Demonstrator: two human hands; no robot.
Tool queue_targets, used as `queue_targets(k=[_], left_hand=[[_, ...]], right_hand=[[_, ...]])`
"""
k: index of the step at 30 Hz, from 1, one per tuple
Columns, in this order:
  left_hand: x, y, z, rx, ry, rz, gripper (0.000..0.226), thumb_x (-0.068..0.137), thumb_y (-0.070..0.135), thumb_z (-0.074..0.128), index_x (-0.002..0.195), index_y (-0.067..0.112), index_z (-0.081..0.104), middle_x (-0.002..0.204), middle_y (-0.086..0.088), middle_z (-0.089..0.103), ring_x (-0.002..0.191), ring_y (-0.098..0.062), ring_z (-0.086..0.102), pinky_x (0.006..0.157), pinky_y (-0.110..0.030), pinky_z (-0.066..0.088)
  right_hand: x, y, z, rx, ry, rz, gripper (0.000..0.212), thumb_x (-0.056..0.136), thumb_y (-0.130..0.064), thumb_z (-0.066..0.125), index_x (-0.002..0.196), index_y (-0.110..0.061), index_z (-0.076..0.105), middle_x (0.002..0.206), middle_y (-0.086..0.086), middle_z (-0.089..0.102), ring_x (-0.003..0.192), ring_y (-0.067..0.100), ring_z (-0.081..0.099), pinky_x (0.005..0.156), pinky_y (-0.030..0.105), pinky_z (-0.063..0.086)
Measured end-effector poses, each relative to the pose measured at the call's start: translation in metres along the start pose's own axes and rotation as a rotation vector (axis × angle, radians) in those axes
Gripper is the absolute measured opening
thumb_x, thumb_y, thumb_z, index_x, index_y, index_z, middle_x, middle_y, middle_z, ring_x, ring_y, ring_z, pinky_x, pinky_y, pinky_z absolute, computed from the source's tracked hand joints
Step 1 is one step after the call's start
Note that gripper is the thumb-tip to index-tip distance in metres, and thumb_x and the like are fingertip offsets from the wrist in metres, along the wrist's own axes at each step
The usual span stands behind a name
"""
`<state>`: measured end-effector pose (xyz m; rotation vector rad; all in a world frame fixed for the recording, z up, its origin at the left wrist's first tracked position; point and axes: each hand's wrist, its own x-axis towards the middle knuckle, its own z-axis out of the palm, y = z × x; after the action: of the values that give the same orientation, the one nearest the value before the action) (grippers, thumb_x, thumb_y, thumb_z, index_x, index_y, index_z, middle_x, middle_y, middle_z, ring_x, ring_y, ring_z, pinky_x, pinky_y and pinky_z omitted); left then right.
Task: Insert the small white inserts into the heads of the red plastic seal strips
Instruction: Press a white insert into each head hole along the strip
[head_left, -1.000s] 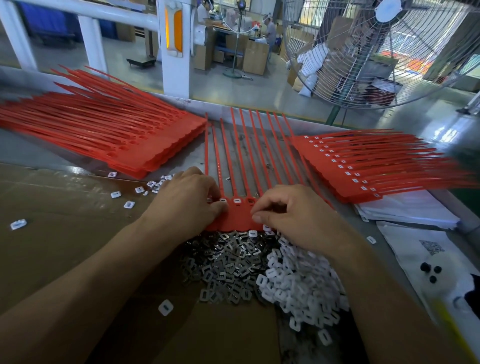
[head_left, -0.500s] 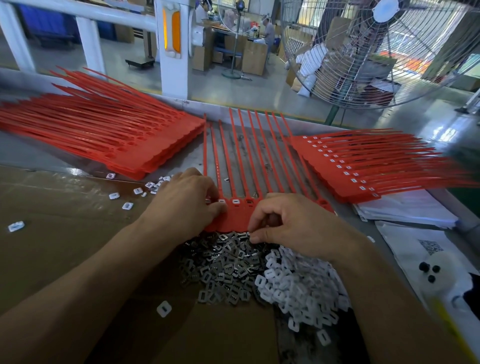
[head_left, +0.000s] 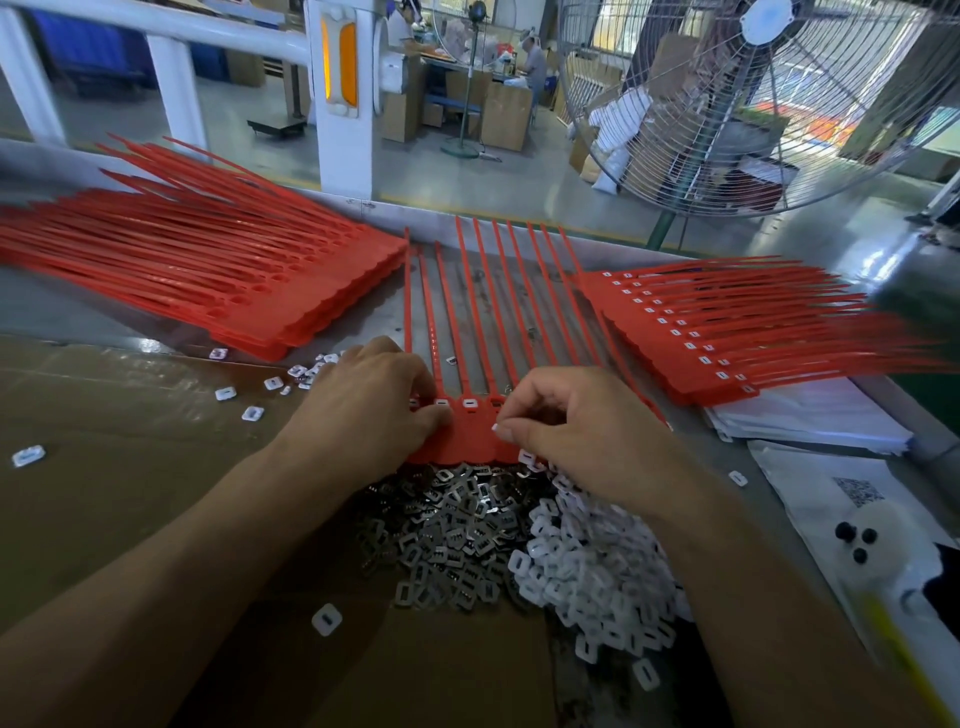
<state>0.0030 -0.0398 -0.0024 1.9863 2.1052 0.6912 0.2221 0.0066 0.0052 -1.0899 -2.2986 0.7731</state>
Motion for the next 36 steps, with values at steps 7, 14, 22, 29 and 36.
queue_targets(k=[7,14,22,29,36], left_hand=[[-0.001,0.000,0.000,0.013,-0.004,-0.001,0.029,0.086,0.052,0.069,0.106,0.032,0.071,0.116,0.002,0.057,0.115,-0.021,0.053,0.101,-0.042,0.044],[-0.001,0.001,0.000,0.016,-0.005,0.002,0.029,0.087,0.053,0.068,0.106,0.032,0.071,0.117,0.003,0.056,0.116,-0.020,0.052,0.101,-0.041,0.043],[-0.001,0.001,0.000,0.025,-0.008,0.007,0.029,0.087,0.053,0.067,0.107,0.032,0.071,0.117,0.003,0.056,0.116,-0.020,0.051,0.102,-0.042,0.043],[0.000,0.000,0.001,0.023,-0.006,0.007,0.028,0.087,0.053,0.067,0.106,0.032,0.071,0.116,0.003,0.056,0.116,-0.020,0.052,0.101,-0.042,0.043],[0.000,-0.001,0.001,0.016,-0.006,0.006,0.029,0.087,0.054,0.067,0.106,0.032,0.070,0.115,0.005,0.055,0.114,-0.018,0.051,0.101,-0.042,0.044]], right_hand=[[0.005,0.005,0.005,0.103,0.118,0.002,0.019,0.086,-0.019,0.083,0.085,-0.034,0.071,0.079,-0.015,0.072,0.070,-0.001,0.065,0.064,0.010,0.046],[0.006,0.011,0.008,0.107,0.121,0.052,0.020,0.085,-0.026,0.084,0.101,-0.034,0.076,0.092,-0.022,0.073,0.090,-0.004,0.069,0.076,0.009,0.049],[0.007,0.013,0.014,0.122,0.096,0.070,0.017,0.089,-0.023,0.080,0.103,-0.032,0.078,0.091,-0.016,0.076,0.087,0.002,0.072,0.082,0.028,0.058],[0.008,0.015,0.017,0.097,0.092,0.087,0.014,0.091,-0.024,0.078,0.102,-0.032,0.078,0.091,-0.016,0.076,0.087,-0.001,0.071,0.077,0.020,0.053],[0.007,0.015,0.017,0.087,0.100,0.091,0.015,0.091,-0.023,0.078,0.102,-0.033,0.076,0.092,-0.020,0.075,0.087,-0.004,0.070,0.076,0.017,0.052]])
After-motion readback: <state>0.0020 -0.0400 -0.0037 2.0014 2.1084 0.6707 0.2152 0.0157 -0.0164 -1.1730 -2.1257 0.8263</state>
